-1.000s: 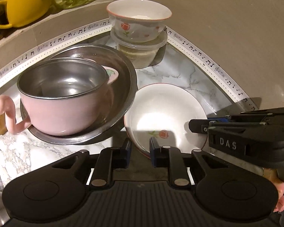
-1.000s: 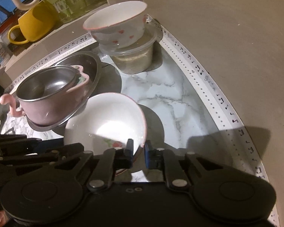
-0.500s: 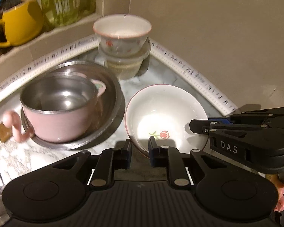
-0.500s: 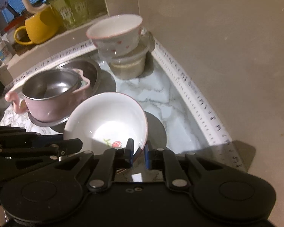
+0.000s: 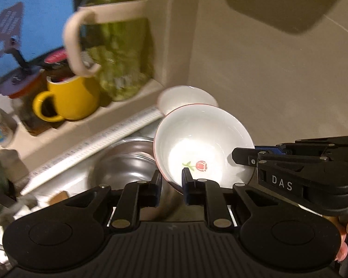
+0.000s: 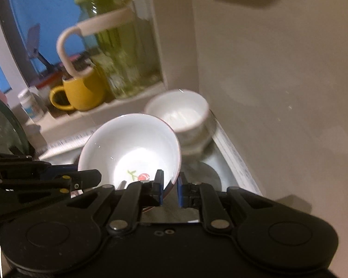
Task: Organize plates and bowls
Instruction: 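Lift the white bowl with both tools over the pink pot, then lower the white bowl into the pink pot and open both tools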
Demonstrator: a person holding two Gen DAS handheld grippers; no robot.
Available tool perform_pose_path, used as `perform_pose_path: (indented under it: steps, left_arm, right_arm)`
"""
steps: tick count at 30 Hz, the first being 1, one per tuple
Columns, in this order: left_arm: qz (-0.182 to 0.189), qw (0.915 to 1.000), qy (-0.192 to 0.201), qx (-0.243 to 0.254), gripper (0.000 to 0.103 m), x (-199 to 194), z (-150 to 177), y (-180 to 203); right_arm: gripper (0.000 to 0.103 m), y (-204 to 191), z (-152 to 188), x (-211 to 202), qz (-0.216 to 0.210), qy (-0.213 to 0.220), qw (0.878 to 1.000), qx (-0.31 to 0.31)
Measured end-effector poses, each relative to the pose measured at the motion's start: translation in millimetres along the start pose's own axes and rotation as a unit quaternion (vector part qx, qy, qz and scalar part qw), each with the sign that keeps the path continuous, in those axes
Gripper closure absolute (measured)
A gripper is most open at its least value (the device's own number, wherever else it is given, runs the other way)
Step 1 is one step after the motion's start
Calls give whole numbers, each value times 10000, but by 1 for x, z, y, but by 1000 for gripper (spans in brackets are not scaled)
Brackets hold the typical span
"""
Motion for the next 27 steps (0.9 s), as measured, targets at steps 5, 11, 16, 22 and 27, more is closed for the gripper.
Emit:
perform_pose_path:
  steps: [5,11,16,22,27]
  left_arm:
    - [-252,9997,-56,50,87,3,-3,-27]
    - [-477,9982,-360,55,87,22,3,-50]
    - [-580,9961,-656,77,87,40,11,-58]
    - [-641,9929,-1001,21,86,58,19,-64]
    - [-740,9900,-1190,143,86,68,22,-64]
  right_arm:
    - [91,-28,-7,21,-156,-23,9999,-32]
    - [91,-49,0,47,-321,-226,9992,27]
    - [91,-52,11,67,-394,-491,9979,162]
    - [91,-54,21,88,-394,-827,9957,156]
    - [90,-56,29,100,-382,-1085,9933,110]
Point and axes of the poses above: each gripper's, at about its wrist camera, not at the fingertips, and x roughly the way its jaws point, y to its right, z to its underside, the point moved 5 cm from there along x, roughly the way its jaws point, and after that the axes turned 11 degrees about y, right-handed, at the moved point
